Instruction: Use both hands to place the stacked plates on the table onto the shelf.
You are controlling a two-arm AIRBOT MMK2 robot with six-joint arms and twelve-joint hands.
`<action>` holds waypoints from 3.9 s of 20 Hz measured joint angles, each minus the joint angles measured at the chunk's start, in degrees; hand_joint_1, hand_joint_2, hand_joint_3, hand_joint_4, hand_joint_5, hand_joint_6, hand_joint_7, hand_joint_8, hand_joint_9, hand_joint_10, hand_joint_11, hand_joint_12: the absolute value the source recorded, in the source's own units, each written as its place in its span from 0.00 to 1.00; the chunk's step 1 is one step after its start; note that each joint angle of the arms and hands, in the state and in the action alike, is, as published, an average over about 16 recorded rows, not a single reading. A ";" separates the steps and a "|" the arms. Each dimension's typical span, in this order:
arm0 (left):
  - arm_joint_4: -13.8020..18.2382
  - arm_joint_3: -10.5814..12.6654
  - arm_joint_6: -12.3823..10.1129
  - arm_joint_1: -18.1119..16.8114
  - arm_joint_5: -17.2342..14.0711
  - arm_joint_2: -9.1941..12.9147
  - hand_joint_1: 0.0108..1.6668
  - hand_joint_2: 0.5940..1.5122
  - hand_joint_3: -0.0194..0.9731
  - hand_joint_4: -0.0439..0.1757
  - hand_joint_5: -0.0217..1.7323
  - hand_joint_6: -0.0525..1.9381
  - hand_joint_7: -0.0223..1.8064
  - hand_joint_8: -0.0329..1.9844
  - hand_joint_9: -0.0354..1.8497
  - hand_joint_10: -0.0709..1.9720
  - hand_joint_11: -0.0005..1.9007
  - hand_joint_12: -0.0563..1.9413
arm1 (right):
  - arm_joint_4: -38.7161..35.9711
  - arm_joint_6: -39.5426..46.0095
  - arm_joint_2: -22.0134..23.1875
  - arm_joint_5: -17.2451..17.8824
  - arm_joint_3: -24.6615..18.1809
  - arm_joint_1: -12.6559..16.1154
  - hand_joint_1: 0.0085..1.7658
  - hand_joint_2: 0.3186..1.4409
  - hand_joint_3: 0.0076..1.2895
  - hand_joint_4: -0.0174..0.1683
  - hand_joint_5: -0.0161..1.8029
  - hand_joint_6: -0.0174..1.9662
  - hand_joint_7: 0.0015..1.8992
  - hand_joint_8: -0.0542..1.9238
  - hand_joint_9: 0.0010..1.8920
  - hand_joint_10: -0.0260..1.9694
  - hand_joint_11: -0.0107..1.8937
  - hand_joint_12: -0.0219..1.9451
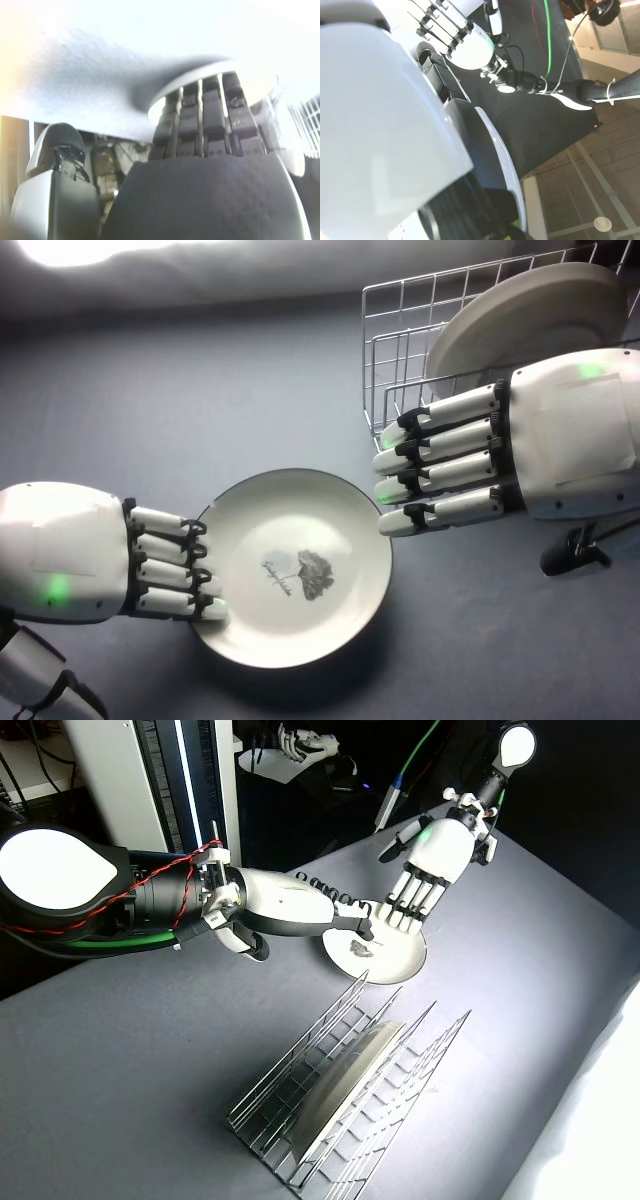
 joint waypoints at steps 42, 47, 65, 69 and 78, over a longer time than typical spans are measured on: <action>-5.58 0.73 4.43 5.49 -1.69 -0.69 0.00 0.57 0.03 0.15 0.08 0.01 0.10 0.01 0.11 0.03 0.01 0.25 | 0.72 -0.52 -21.65 -10.74 10.27 -1.60 0.63 0.58 0.00 0.12 0.11 0.02 0.07 0.03 0.06 0.02 0.01 0.29; -5.55 0.73 4.36 5.46 -1.72 -0.69 0.00 0.57 0.03 0.15 0.08 0.01 0.10 0.01 0.11 0.03 0.01 0.24 | 0.85 -0.77 -23.31 -11.39 11.77 -1.73 0.66 0.58 0.00 0.12 0.11 0.01 0.07 0.04 0.06 0.02 0.01 0.33; -5.56 0.73 4.21 5.36 -1.87 -0.69 0.00 0.57 0.03 0.15 0.08 0.01 0.10 0.01 0.11 0.03 0.01 0.25 | 0.98 -1.17 -26.26 -13.62 13.32 -1.35 0.66 0.61 0.00 0.12 0.10 0.01 0.06 0.04 0.05 0.02 0.01 0.36; -5.63 0.74 4.19 5.36 -1.86 -0.69 0.00 0.57 0.03 0.15 0.08 0.01 0.10 0.01 0.11 0.03 0.01 0.24 | 1.15 -1.17 -26.30 -13.58 13.32 -1.35 0.66 0.61 0.00 0.12 0.12 0.01 0.08 0.03 0.07 0.02 0.01 0.40; -6.35 0.78 3.93 4.91 -1.86 -0.57 0.00 0.57 0.03 0.15 0.07 0.01 0.09 0.01 0.09 0.03 0.01 0.21 | 1.98 -1.21 -26.28 -12.34 13.31 -1.34 0.68 0.58 0.00 0.10 0.26 0.02 0.24 0.05 0.26 0.04 0.13 0.54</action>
